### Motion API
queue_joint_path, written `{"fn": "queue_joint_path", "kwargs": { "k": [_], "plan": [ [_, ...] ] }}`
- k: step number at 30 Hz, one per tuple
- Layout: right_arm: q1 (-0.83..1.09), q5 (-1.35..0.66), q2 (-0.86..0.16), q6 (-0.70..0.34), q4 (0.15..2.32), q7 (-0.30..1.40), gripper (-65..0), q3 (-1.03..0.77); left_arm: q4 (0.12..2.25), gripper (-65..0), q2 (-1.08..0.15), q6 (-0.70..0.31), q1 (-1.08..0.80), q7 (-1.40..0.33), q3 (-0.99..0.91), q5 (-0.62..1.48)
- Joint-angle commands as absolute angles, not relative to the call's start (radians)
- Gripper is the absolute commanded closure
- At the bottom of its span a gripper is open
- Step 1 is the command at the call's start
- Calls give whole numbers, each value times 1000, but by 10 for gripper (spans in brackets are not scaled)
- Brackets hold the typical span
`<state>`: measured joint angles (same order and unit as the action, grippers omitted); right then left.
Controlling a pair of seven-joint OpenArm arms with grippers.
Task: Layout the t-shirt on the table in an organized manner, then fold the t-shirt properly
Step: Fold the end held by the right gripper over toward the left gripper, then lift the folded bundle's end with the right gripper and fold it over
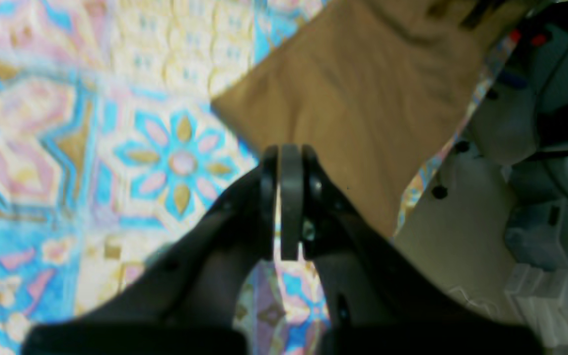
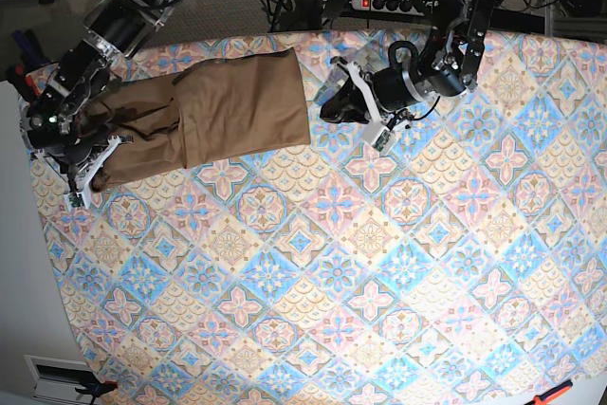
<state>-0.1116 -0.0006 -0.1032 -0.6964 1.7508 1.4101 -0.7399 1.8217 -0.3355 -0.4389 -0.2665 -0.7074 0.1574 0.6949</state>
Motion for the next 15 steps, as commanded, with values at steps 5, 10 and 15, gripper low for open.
{"fn": "queue_joint_path", "kwargs": {
  "k": [5, 10, 15],
  "plan": [
    [-91, -16, -114, -698, 1825, 1396, 0, -707, 1819, 0, -332, -444, -278, -685, 157, 656],
    [-27, -16, -36, -698, 1890, 1396, 0, -691, 1814, 0, -331, -444, -285, -685, 154, 650],
    [61, -15, 38, -698, 1902, 1396, 0, -670, 1814, 0, -331, -444, -286, -685, 157, 631]
  ]
}}
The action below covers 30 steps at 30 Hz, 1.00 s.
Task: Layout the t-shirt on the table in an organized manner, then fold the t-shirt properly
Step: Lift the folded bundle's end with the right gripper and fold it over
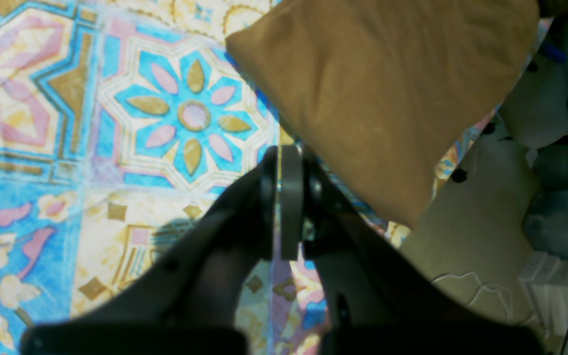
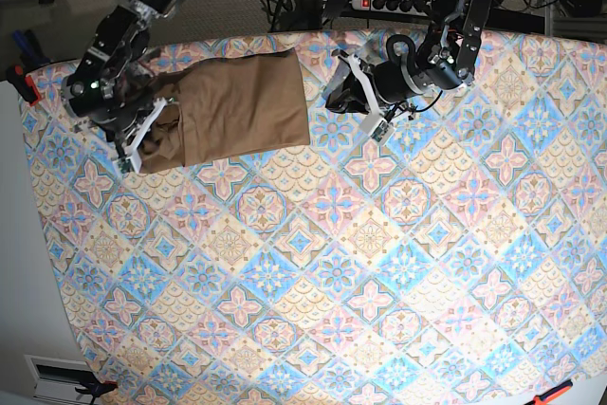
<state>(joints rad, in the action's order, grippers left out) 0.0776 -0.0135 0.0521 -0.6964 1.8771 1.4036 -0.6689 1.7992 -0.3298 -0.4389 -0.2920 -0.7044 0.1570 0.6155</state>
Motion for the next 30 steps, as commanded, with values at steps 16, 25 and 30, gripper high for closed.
{"fn": "queue_joint_path", "kwargs": {
  "k": [16, 25, 30],
  "plan": [
    [47, -15, 41, -698, 1931, 1396, 0, -628, 1751, 0, -331, -444, -286, -687, 159, 631],
    [47, -15, 41, -698, 1957, 1396, 0, -628, 1751, 0, -331, -444, -283, -684, 193, 631],
    [51, -13, 41, -698, 1969, 1396, 0, -631, 1751, 0, -331, -444, -283, -685, 193, 631]
  ]
}}
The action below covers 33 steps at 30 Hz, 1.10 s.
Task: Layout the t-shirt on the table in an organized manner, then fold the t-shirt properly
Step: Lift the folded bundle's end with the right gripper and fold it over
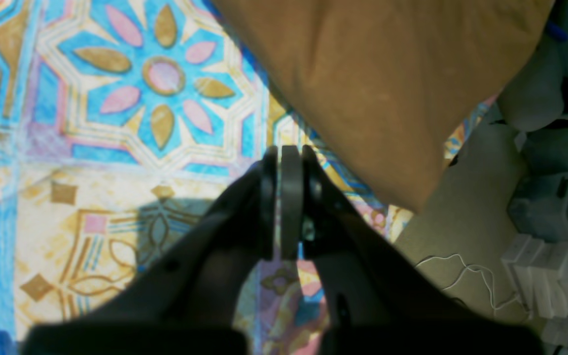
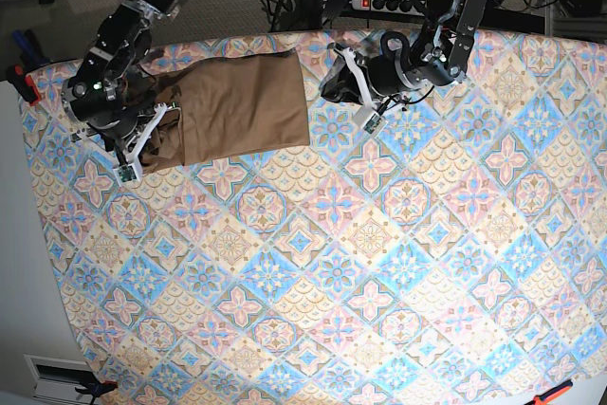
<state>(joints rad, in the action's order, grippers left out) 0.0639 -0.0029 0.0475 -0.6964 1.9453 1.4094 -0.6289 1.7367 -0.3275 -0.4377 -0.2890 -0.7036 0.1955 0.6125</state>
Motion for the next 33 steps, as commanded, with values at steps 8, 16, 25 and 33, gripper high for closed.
{"fn": "queue_joint_path", "kwargs": {
  "k": [8, 16, 25, 33],
  "plan": [
    [45, -12, 39, -698, 1972, 1396, 0, -630, 1751, 0, -331, -443, -282, -685, 189, 631],
    [74, -12, 36, -698, 1975, 1396, 0, -545, 1751, 0, -329, -443, -280, -685, 189, 576],
    [73, -13, 38, -698, 1977, 1396, 0, -545, 1751, 0, -289, -443, -282, -687, 188, 490],
    [41, -13, 39, -698, 1979, 1396, 0, -536, 1751, 0, -282, -443, -277, -687, 189, 490]
  ]
}}
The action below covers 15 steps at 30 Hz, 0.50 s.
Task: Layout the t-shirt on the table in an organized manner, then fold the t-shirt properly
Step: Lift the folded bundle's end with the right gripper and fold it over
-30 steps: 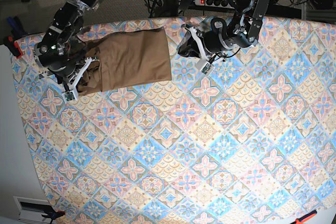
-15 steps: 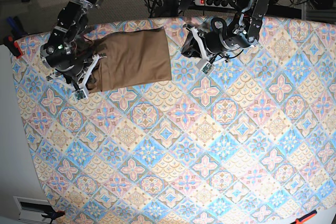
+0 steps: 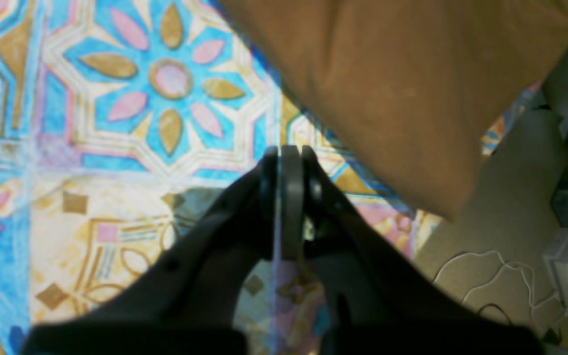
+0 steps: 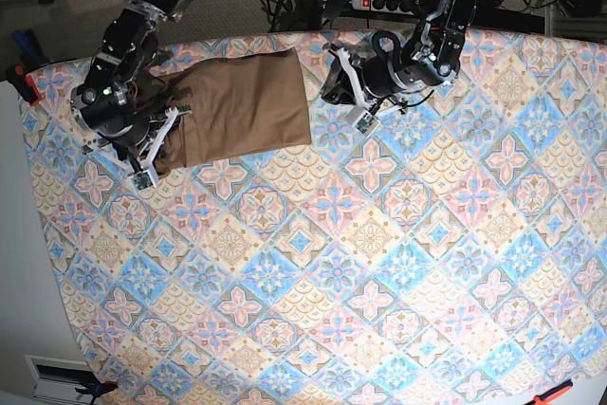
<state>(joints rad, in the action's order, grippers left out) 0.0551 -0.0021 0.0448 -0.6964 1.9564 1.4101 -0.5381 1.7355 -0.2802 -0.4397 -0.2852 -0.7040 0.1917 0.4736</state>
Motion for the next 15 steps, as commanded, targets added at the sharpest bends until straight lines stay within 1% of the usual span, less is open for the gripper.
{"fn": "queue_joint_path", "kwargs": {
  "k": [1, 15],
  "plan": [
    [38, -13, 39, -698, 1979, 1396, 0, -536, 1751, 0, -282, -443, -277, -687, 189, 490],
    [-91, -12, 21, -698, 1977, 1396, 0, -506, 1751, 0, -282, -443, -277, -687, 189, 490]
  ]
}}
